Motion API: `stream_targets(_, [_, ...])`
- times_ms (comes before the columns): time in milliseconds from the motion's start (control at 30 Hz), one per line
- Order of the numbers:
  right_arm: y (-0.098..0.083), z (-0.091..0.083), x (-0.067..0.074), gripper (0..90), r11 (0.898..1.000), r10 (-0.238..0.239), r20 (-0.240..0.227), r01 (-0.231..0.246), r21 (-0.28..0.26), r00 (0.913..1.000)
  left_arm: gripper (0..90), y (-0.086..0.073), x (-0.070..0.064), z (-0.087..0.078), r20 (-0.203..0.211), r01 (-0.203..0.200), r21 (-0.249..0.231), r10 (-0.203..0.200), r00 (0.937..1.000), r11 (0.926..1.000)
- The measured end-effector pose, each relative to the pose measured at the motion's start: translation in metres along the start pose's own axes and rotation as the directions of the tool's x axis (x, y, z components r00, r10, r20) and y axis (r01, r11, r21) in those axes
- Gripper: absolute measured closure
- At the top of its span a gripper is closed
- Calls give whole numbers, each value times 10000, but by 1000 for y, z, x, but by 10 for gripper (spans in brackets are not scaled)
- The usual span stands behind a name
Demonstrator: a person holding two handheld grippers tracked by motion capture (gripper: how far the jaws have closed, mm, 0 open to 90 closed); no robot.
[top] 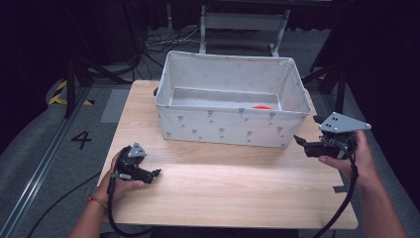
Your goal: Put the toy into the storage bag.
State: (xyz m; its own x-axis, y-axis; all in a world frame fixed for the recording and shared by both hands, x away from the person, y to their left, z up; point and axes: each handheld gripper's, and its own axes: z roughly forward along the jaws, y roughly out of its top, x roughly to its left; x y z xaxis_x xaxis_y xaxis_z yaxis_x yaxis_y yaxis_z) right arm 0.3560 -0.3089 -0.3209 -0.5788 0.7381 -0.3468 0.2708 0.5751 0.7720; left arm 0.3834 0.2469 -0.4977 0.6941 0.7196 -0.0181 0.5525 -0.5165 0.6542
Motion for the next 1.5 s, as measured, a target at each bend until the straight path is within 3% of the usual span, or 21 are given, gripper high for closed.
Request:
stream_targets(400, [-33, 7, 15, 178, 9986, -319, 312, 305, 430, 9990, 14, 0, 0, 0, 1, -7, 4, 7, 10000, 10000])
stream_targets(667, [-60, 21, 21, 179, 9949, -354, 180, 335, 949, 9992, 14, 0, 0, 0, 17, 21, 10, -21, 10000, 10000])
stream_targets(767, [-71, 26, 22, 177, 9935, -117, -133, 131, 1127, 9998, 14, 0, 0, 0, 1, -7, 5, 7, 10000, 10000])
stream_targets(900, [-88, 33, 25, 183, 9924, 259, -314, -219, 1207, 9992, 14, 0, 0, 0, 22, 24, 21, -24, 10000, 10000])
stream_targets(1133, [-113, 44, 28, 191, 9868, 488, -574, -393, 1570, 9972, 14, 0, 0, 0, 10, 33, 16, -33, 10000, 10000])
stream_targets(1167, [-121, 45, 29, 194, 9846, 737, -641, -624, 1631, 9952, 14, 0, 0, 0, 17, 40, 21, -40, 10000, 10000])
stream_targets(1300, [-130, 46, 31, 193, 9835, 831, -707, -704, 1664, 9940, 14, 0, 0, 0, 17, 40, 23, -40, 10000, 10000])
stream_targets(1500, [-153, 48, 34, 193, 9760, 1537, -974, -1357, 1701, 9833, 14, 0, 0, 0, 3, 60, 19, -60, 10000, 10000])
